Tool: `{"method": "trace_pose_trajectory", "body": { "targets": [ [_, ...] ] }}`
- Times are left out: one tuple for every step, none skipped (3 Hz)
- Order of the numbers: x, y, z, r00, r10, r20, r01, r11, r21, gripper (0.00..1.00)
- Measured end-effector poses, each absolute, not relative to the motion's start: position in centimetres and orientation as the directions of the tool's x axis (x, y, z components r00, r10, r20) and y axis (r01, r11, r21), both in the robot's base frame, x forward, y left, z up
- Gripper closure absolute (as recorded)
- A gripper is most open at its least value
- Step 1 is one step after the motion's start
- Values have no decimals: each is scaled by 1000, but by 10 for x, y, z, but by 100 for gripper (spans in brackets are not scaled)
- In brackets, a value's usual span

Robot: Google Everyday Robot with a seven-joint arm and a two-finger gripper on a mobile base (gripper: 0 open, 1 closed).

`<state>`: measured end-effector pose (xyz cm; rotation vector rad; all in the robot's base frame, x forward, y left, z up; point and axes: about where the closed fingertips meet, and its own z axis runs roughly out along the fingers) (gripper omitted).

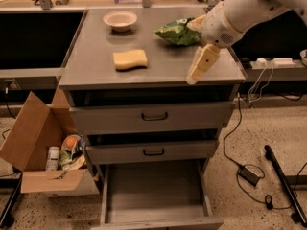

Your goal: Place sponge into bottom drawer

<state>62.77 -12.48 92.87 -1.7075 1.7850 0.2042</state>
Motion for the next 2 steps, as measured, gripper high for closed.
{"method": "trace_pose_trajectory", "body": {
  "targets": [
    [665,-111,907,67,-783,-619,-949,141,-282,0],
    [695,-98,891,38,-729,-684,-959,165,-229,0]
  ]
}}
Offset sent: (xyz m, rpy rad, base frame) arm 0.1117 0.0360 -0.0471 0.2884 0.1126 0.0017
